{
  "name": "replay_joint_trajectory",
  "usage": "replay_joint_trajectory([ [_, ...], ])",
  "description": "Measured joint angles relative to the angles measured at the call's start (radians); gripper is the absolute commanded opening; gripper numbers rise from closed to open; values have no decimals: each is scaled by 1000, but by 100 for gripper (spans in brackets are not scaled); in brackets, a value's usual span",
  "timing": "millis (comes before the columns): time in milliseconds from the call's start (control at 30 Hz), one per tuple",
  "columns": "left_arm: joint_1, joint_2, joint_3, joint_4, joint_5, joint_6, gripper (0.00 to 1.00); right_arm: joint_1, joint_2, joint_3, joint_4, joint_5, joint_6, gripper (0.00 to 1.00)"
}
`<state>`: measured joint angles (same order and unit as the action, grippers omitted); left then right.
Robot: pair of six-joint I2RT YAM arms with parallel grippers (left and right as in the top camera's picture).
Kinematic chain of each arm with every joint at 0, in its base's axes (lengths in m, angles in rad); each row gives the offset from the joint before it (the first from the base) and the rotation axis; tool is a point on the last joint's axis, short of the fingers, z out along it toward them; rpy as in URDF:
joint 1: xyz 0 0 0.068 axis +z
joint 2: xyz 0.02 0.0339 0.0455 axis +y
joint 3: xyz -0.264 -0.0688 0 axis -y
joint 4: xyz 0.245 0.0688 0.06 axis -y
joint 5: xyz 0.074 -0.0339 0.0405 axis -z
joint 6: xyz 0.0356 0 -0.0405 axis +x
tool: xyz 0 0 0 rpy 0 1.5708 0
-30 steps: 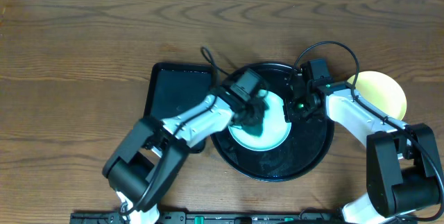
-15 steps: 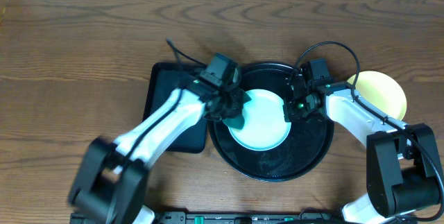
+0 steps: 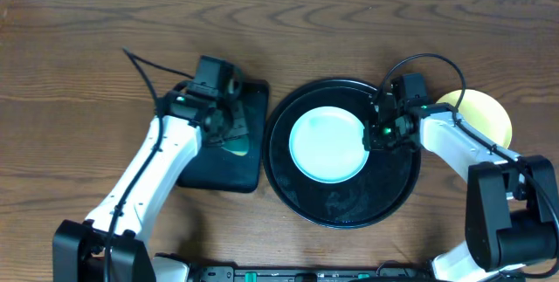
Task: Clean dirty plates on tray and stack at the side
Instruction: 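Return the sponge to the small black tray with the left gripper, then lift the pale green plate by its rim with the right gripper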
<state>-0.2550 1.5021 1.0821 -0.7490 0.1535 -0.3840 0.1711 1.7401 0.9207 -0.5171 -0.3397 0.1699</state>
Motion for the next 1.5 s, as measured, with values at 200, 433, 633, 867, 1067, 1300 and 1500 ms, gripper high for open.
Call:
replay_joint_trajectory([
  [200,66,48,-35,6,-3,35,8,0,-179,0,-18,88,-15,1],
  [433,73,151,-40,85,-3,101,8,31,-348,0,-51,324,-21,1],
  [633,73,240,-40,136,-9,126,59,109,-408,0,-63,499,-33,1],
  [867,73,244,-40,97,-26,128,77,189,-425,0,-65,658,-77,1],
  [1067,73,99,-40,49,-29,130,79,277,-425,0,-63,829,-110,1],
  [1300,73,-6,-40,-47,-30,130,80,425,-425,0,-11,1054,-122,1],
  [1500,73,0,-40,-52,-30,130,80,575,-425,0,26,1214,-183,1],
])
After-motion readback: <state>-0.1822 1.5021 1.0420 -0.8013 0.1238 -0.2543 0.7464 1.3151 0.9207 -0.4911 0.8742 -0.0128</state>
